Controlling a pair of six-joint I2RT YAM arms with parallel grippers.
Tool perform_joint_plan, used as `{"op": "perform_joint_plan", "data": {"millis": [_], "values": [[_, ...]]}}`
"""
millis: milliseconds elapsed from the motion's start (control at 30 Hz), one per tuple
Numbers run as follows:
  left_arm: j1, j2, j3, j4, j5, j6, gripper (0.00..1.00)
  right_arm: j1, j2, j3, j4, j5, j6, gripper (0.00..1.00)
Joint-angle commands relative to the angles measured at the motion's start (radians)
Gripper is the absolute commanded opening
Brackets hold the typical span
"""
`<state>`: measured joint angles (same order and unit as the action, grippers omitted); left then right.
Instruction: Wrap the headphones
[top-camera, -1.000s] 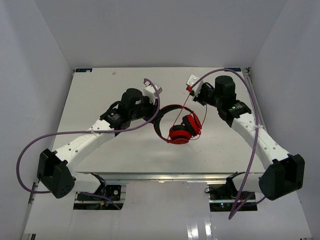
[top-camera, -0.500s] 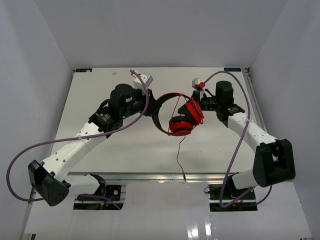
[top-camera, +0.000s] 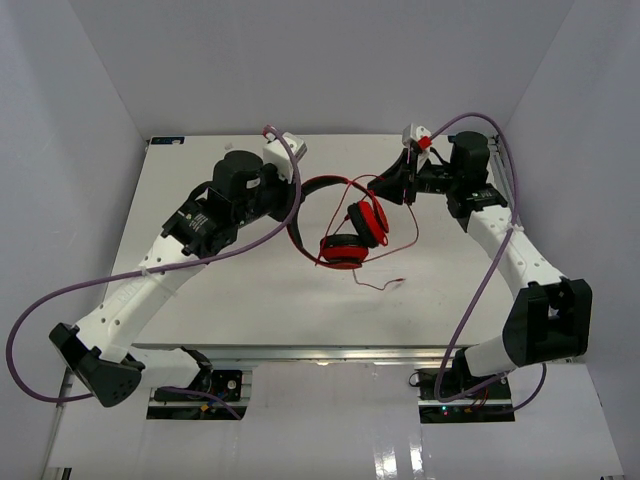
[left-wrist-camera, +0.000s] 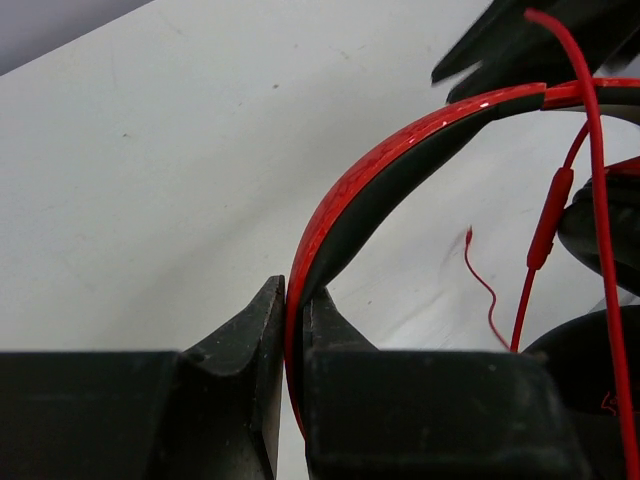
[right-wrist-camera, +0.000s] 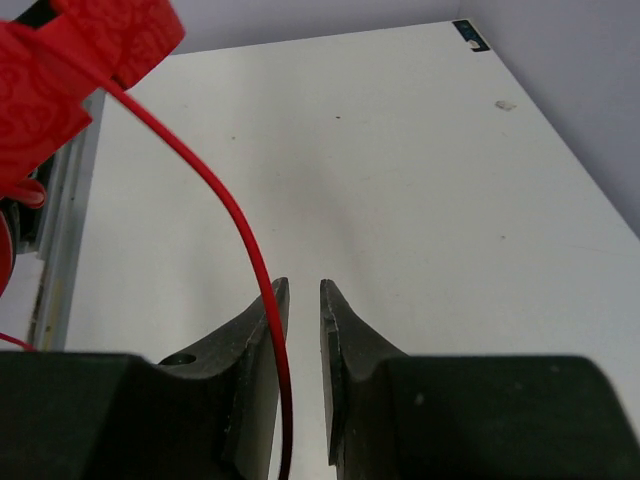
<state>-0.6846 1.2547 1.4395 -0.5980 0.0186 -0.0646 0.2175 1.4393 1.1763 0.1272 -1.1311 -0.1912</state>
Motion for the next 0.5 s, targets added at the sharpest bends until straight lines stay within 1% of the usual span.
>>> {"op": "perform_joint_plan", "data": {"millis": [0, 100, 167, 233, 267, 333, 400, 467], "values": [[-0.005, -0.010, 0.038, -0.051, -0.017, 0.128, 0.00, -0.012, 0.057, 0.111, -0.204, 0.070, -0.204, 0.24], [-0.013, -0.012, 0.019, -0.071, 0.023, 0.171, 0.00, -0.012, 0.094, 0.182, -0.298, 0.136, -0.289, 0.23], [-0.018, -0.019, 0.005, -0.074, 0.042, 0.174, 0.00, -0.011, 0.114, 0.194, -0.330, 0.166, -0.315, 0.22], [-0.018, -0.025, -0.001, -0.066, 0.111, 0.164, 0.00, -0.011, 0.135, 0.199, -0.351, 0.186, -0.327, 0.22], [-0.018, -0.029, -0.004, -0.056, 0.153, 0.152, 0.00, -0.010, 0.145, 0.193, -0.350, 0.196, -0.327, 0.21], [-0.018, -0.045, -0.011, -0.022, 0.189, 0.119, 0.00, -0.009, 0.152, 0.161, -0.327, 0.205, -0.315, 0.20], [-0.018, -0.066, -0.010, 0.027, 0.200, 0.074, 0.00, -0.009, 0.154, 0.117, -0.293, 0.206, -0.293, 0.20], [-0.016, -0.085, -0.004, 0.090, 0.184, 0.016, 0.00, -0.007, 0.149, 0.067, -0.251, 0.190, -0.260, 0.20]]}}
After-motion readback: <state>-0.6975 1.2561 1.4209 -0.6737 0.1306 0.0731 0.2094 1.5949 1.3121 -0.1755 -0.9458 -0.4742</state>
